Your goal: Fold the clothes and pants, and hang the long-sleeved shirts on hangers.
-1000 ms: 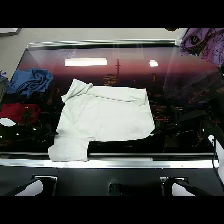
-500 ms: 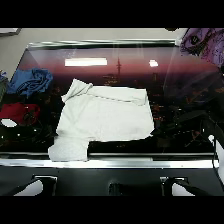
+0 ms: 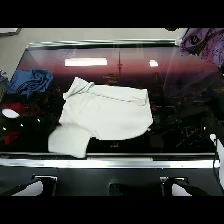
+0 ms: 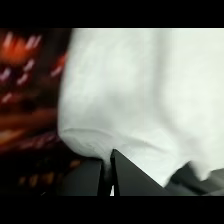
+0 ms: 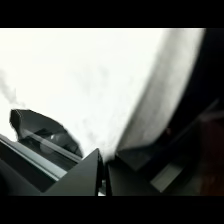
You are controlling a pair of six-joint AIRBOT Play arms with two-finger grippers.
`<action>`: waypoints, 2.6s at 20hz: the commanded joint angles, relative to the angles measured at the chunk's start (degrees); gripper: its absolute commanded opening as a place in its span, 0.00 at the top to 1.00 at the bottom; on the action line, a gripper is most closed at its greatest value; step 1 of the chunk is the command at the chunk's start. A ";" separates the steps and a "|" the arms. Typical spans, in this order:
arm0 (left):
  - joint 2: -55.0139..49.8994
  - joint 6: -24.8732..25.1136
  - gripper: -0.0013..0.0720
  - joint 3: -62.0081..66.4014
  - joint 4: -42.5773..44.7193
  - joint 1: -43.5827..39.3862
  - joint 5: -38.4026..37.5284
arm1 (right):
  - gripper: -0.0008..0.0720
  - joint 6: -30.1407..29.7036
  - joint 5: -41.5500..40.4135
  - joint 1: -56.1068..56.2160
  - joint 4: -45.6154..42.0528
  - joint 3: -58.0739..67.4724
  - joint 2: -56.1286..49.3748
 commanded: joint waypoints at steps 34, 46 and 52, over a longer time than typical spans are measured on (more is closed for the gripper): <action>-22.99 -10.80 0.96 48.76 21.64 -12.04 6.93 | 0.94 28.68 -5.84 7.48 -29.68 68.32 -28.85; -32.70 -16.61 0.38 55.15 17.03 -11.19 -0.81 | 0.83 26.18 -6.01 6.84 -24.17 68.32 -41.07; -23.43 -17.49 0.37 54.29 21.40 0.20 -20.65 | 0.50 16.50 -15.30 -2.45 -20.39 58.88 -26.71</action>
